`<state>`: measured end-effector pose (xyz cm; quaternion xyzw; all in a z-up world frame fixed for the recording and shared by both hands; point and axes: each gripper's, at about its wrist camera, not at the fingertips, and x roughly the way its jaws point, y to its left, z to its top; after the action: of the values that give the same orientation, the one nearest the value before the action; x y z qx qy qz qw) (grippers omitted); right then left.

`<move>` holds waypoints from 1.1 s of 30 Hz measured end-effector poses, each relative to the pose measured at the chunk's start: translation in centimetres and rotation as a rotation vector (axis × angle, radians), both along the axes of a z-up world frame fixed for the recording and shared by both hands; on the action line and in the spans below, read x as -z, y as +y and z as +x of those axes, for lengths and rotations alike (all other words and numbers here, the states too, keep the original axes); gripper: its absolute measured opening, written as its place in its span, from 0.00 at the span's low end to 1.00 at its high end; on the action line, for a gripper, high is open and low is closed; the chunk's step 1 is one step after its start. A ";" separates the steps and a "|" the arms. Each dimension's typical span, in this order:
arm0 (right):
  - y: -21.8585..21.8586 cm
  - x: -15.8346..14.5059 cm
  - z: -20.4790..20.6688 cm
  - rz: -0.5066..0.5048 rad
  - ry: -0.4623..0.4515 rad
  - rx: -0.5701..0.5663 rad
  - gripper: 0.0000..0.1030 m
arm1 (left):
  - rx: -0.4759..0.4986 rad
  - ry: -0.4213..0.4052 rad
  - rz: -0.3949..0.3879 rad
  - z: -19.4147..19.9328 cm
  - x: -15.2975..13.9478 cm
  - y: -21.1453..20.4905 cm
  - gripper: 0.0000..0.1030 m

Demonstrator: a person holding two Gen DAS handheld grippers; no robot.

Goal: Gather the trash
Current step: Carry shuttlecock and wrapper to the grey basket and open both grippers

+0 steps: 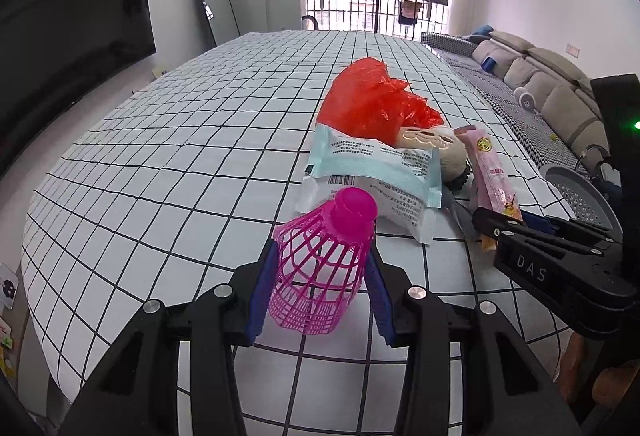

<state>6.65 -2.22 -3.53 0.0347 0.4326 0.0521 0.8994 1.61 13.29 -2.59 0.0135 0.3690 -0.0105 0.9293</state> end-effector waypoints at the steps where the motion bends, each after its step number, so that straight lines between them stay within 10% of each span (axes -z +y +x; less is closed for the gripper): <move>1: 0.0 -0.2 -0.2 -0.003 -0.009 -0.006 0.25 | 0.002 0.002 0.000 0.0 0.0 -0.2 0.41; 18: -7.6 -2.8 -4.1 0.030 -0.080 0.069 0.25 | 0.127 0.003 -0.035 0.3 -1.9 -6.5 0.41; 33: -21.7 -2.3 -6.5 0.034 -0.060 0.263 0.25 | 0.360 0.040 -0.039 2.8 -2.6 -21.1 0.41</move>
<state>0.17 -23.91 -1.25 0.1045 0.3962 -0.0578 0.9104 4.37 -7.79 -0.02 0.0611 0.3786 -0.1839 0.9050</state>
